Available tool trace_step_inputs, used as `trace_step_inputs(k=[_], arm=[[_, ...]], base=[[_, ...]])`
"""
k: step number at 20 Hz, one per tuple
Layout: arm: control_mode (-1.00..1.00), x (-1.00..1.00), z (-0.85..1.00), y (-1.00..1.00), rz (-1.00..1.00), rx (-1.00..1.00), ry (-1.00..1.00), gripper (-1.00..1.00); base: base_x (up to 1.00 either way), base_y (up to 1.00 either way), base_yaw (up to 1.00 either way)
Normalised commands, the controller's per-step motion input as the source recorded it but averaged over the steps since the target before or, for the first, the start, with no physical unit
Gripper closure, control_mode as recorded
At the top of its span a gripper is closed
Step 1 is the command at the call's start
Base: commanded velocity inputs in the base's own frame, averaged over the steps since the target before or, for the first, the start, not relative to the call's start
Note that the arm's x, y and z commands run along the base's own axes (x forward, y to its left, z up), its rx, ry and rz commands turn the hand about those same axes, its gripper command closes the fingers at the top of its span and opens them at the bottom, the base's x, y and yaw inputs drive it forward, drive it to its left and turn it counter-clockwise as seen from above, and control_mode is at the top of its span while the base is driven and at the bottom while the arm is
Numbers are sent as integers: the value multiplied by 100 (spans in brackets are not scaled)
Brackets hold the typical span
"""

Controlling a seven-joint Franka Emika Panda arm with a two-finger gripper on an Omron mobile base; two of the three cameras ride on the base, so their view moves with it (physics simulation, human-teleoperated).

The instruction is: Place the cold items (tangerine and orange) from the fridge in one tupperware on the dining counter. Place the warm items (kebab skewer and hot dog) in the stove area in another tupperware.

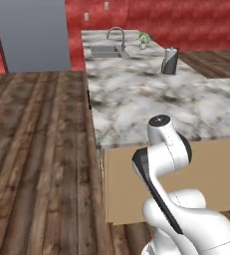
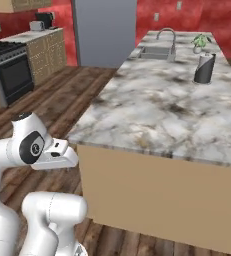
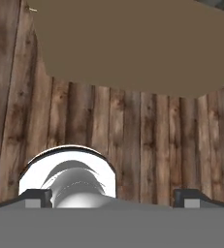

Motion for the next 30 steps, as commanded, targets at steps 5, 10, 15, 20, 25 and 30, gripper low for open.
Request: trace_step_inputs(k=[5,10,15,20,25,30], arm=[[100,0,0,0,0,0,0,-100],[100,0,0,0,0,0,0,-100],[100,0,0,0,0,0,0,-100],[100,0,0,0,0,0,0,-100],[100,0,0,0,0,0,0,-100],[100,0,0,0,0,0,0,-100]], base=[[0,100,-31],[0,100,-29],[12,100,-29],[71,100,-13],[99,95,-1],[100,41,6]])
